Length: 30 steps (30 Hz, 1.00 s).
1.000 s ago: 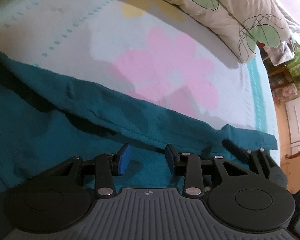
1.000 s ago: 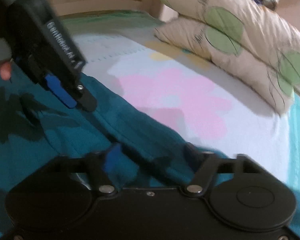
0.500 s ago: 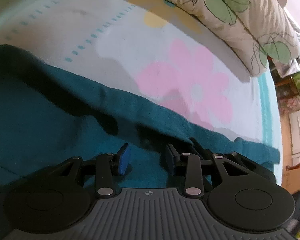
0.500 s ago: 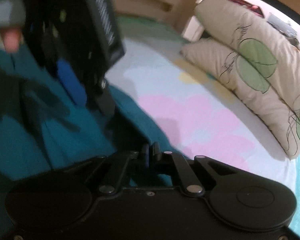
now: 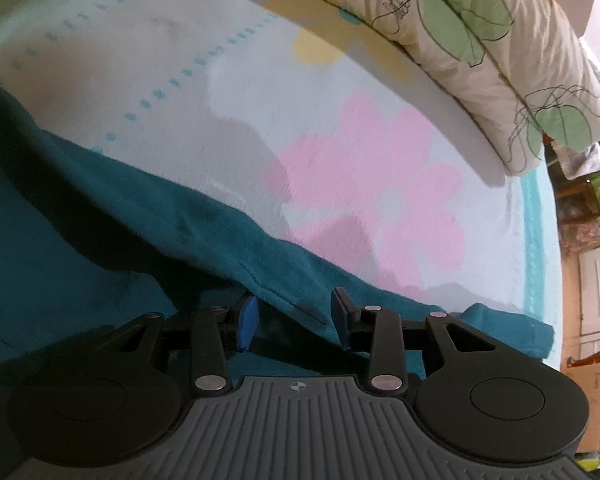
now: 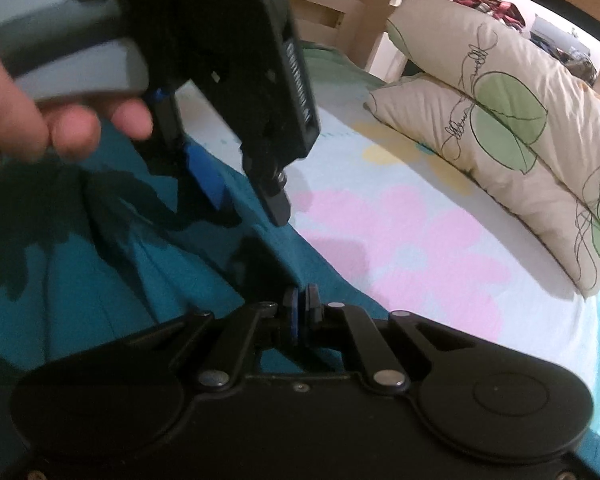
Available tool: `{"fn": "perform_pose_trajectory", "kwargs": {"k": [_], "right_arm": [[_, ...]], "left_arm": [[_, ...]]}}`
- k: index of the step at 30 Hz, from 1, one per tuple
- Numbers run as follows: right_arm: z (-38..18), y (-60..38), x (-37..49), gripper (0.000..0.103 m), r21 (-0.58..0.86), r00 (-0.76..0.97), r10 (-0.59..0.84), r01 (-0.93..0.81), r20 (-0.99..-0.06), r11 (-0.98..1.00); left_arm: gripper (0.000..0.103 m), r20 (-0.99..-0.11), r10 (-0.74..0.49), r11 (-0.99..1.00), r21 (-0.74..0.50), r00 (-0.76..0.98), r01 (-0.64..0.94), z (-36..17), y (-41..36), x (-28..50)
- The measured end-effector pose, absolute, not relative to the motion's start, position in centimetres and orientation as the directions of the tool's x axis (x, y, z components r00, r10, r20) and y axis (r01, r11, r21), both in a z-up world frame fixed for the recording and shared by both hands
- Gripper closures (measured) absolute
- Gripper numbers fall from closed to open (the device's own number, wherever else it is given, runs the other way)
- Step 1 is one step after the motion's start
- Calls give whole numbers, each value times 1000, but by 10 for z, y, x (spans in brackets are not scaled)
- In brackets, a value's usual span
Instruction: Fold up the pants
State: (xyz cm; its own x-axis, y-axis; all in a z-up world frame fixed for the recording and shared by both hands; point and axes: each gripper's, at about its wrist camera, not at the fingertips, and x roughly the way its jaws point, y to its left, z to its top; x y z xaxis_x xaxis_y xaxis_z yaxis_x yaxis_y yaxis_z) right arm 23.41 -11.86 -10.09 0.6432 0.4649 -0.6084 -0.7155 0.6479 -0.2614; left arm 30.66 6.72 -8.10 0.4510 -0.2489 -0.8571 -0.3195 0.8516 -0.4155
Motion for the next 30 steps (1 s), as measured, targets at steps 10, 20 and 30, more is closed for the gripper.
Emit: {"fn": "perform_pose_trajectory", "kwargs": {"k": [10, 20, 30], "right_arm": [[-104, -115, 227, 96, -250, 636, 466, -718, -615, 649], [-85, -136, 209, 81, -99, 655, 500, -657, -567, 748], [-49, -244, 181, 50, 143, 707, 410, -407, -576, 902]], "left_arm": [[68, -856, -231, 829, -422, 462, -367, -87, 71, 310], [100, -770, -113, 935, -296, 627, -195, -36, 38, 238], [99, -714, -136, 953, -284, 687, -106, -13, 27, 163]]}}
